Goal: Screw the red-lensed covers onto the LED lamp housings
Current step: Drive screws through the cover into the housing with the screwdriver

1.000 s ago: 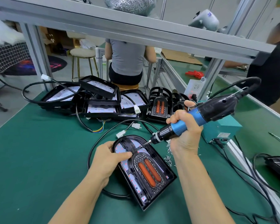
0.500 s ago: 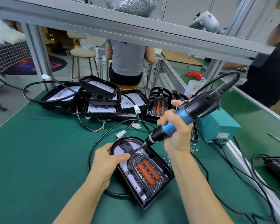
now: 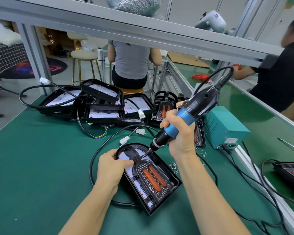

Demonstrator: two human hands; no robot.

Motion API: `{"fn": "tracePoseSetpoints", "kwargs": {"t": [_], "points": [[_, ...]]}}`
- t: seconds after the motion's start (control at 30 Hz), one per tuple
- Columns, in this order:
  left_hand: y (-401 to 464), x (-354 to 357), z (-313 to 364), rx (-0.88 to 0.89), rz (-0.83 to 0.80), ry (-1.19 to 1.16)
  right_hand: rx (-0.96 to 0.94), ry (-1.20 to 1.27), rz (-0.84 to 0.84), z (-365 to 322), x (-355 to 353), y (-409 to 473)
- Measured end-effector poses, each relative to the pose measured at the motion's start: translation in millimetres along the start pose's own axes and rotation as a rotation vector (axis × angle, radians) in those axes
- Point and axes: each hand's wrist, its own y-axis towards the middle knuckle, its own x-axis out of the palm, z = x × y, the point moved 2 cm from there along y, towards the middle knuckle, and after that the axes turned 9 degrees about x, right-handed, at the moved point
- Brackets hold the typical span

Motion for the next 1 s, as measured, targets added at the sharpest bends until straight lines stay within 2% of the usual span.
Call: {"fn": "tracePoseSetpoints", "kwargs": {"t": [0.33, 0.53, 0.73, 1.0], "points": [[0.5, -2.9, -4.0, -0.065, 0.017, -0.012, 0.041, -0.026, 0.008, 2.3, 4.5, -1.7], [1.8, -1.7, -3.3, -0.072, 0.008, -0.010, 0.055, -0.017, -0.071, 4.5, 7.1, -2.4], [6.1, -0.4, -0.2, -0.083, -0.024, 0.045, 0.076, -0.113, -0.166, 7.4, 9.4, -3.0], [10.5, -4.6, -5.4, -0.105, 0.019, 0.033, 0.027, 0.043, 0.017, -9.0, -6.7, 4.2]]}}
